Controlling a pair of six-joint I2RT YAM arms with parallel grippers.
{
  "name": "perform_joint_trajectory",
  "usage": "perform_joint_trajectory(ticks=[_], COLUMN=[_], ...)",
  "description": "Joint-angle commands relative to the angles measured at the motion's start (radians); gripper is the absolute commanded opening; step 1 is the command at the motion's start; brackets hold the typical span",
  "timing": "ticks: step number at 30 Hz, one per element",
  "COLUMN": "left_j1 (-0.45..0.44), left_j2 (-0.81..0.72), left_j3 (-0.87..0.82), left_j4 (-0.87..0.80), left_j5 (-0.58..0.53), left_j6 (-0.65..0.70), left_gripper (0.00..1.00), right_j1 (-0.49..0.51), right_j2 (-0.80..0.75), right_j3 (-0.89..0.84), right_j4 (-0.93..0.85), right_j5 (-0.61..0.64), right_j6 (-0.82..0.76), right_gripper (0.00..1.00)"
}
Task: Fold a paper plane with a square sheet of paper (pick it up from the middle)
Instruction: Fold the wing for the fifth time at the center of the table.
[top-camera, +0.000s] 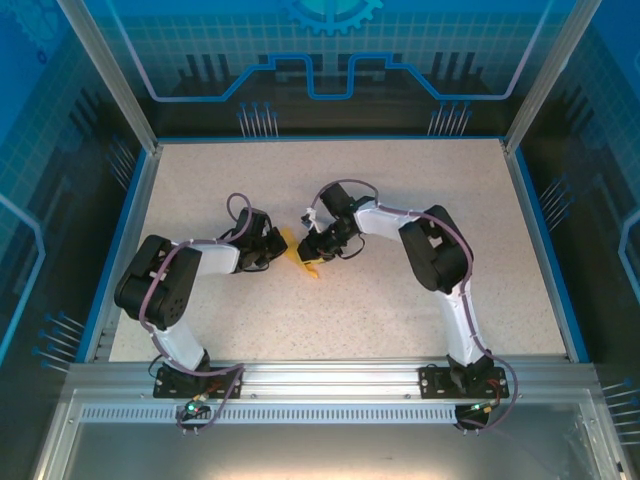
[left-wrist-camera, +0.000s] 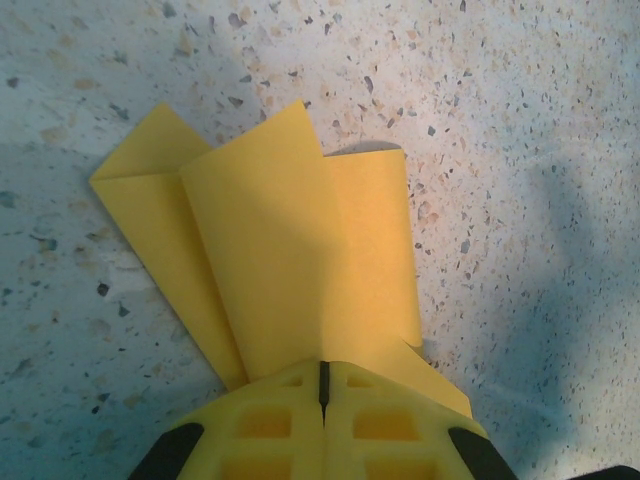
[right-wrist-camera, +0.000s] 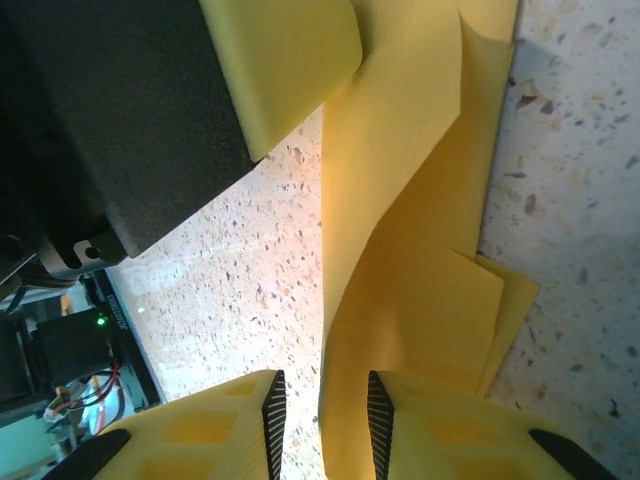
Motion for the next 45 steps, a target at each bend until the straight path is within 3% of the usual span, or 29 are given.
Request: perform_joint_trajectory(ticks=[1, 14, 24, 40, 45], left_j1=[0.007, 0.007, 0.007, 0.007, 0.007], left_j2=[0.034, 0.041, 0.041, 0.039, 0.04], left_j3=[-0.008, -0.002, -0.003, 0.0, 0.001], left_j4=[-0.089, -0.089, -0.09, -0.099, -0.102], left_j5=[-0.049, -0.044, -0.046, -0.052, -0.055], left_j6=[-0.015, -0.021, -0.022, -0.017, -0.01], left_gripper=[0.04, 0.04, 0.04, 0.04, 0.04], right_j1=[0.014, 0.093, 0.107, 0.114, 0.096], right_j2=[-0.073, -0.137, -0.1, -0.075, -0.078], right_j3=[-0.026, -0.08, -0.065, -0.066, -0.084], right_j4=[0.009, -0.042, -0.075, -0.097, -0.065], right_j5=[0.085, 0.273, 0.321, 0.355, 0.305], right_j6=[0.002, -0.019, -0.036, -0.046, -0.038], right_gripper=[0.31, 0.33, 0.29, 0.09, 0.03])
